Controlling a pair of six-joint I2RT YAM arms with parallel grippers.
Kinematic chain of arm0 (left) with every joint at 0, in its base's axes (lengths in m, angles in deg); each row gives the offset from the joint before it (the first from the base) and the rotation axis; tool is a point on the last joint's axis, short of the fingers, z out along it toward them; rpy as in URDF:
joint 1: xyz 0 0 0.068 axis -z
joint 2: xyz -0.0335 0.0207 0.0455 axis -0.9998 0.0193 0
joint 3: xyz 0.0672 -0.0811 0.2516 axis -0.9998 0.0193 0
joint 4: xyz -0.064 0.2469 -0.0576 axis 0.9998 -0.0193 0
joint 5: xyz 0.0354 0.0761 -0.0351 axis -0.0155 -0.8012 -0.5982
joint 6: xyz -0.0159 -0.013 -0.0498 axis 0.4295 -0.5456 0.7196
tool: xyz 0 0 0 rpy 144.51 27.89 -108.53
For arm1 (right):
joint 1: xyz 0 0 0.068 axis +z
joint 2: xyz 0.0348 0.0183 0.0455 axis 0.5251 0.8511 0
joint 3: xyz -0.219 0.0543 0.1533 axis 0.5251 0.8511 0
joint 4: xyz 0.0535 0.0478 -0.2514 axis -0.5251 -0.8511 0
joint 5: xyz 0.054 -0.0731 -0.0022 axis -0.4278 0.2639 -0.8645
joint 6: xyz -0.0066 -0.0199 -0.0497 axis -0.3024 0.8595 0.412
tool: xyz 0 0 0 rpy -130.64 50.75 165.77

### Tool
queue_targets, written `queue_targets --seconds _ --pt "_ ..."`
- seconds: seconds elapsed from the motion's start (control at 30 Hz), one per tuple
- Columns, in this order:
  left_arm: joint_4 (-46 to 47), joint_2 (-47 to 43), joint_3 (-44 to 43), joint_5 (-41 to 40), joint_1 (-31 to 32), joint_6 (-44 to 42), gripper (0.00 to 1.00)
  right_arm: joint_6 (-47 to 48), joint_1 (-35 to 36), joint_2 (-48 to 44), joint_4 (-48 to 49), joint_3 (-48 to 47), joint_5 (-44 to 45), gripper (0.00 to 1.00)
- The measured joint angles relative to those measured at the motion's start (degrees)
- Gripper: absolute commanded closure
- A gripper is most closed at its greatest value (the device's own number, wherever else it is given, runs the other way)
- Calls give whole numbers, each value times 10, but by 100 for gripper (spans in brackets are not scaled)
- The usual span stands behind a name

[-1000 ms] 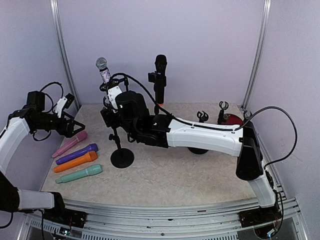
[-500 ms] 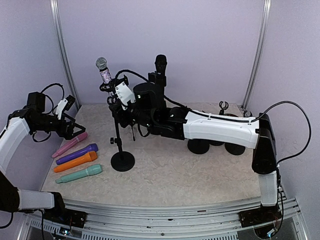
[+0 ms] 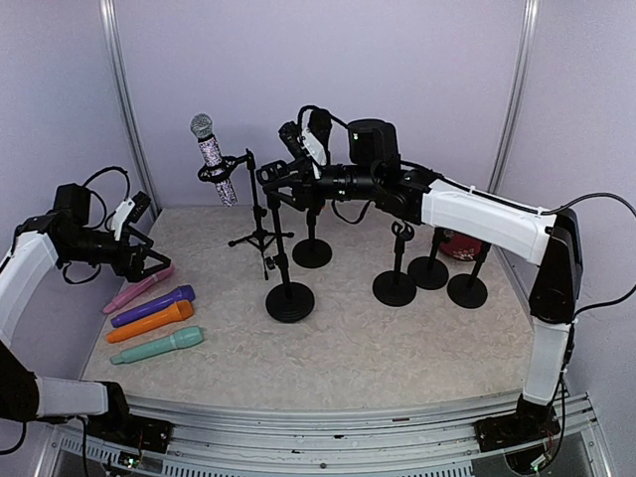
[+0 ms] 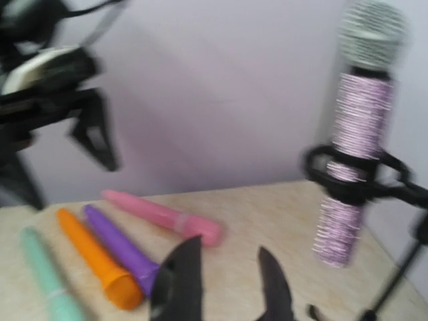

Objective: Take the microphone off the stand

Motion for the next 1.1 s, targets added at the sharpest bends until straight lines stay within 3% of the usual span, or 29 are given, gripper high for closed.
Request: queue_targets --seconds 0.3,0.37,0.5,0.53,0.6,0.77,0.87,1.1 --pt "-18 0 -1 4 0 -19 1 70 -9 -6 -33 40 -149 77" --pt "-22 0 -3 5 0 -22 1 86 -15 -6 -40 40 -172 61" --pt "-24 0 -7 9 0 -24 1 110 -21 -7 -62 36 -189 9" --pt "-24 0 -7 9 0 -25 1 113 -21 -8 -65 36 -186 1" --pt "-24 0 -7 10 0 -25 1 104 -21 -14 -60 43 -163 0" --pt "-24 0 -7 13 0 -25 1 71 3 -99 4 164 0 0" --pt "-24 0 -9 14 0 -25 1 57 56 -145 36 221 130 0" --pt "-23 1 -14 17 0 -25 1 27 213 -145 74 224 451 1"
